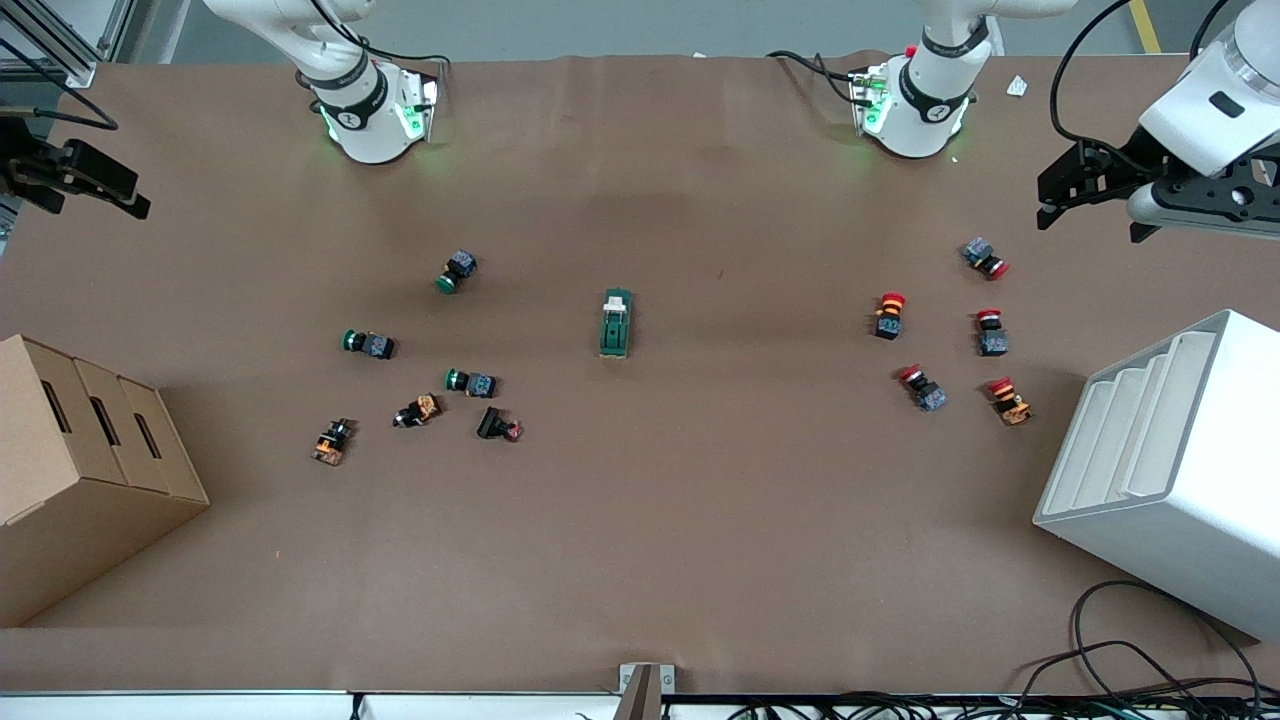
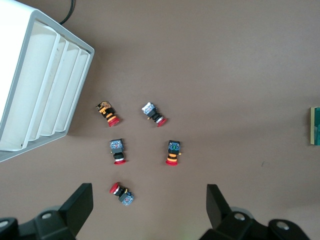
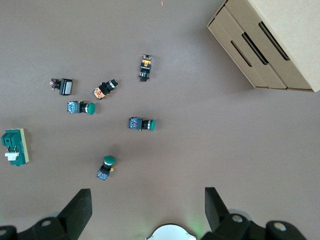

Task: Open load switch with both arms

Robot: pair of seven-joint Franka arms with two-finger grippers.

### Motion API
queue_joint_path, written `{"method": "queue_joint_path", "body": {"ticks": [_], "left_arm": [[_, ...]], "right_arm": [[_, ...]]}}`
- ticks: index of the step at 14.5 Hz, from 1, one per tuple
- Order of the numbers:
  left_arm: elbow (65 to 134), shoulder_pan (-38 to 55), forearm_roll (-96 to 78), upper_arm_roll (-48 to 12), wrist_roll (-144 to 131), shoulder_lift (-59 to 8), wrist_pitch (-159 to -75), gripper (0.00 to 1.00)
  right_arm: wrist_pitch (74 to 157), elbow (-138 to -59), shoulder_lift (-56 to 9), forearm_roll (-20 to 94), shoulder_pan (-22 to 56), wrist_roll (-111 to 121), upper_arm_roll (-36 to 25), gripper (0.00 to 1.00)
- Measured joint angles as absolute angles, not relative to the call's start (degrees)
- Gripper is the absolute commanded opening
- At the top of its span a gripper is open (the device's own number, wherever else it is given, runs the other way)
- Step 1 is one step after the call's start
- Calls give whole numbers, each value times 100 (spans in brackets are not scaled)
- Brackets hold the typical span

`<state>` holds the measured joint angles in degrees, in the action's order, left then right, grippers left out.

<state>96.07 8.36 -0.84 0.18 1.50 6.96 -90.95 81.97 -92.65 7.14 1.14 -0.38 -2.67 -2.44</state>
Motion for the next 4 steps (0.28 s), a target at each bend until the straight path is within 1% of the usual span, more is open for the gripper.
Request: {"method": "queue_joint_path", "body": {"ticks": [4], "left_arm": [[9544,827,-84,19,150,650,-9098,100]], "right_arm": [[8188,-9086,714,114,-26,-268,-186,100]]}}
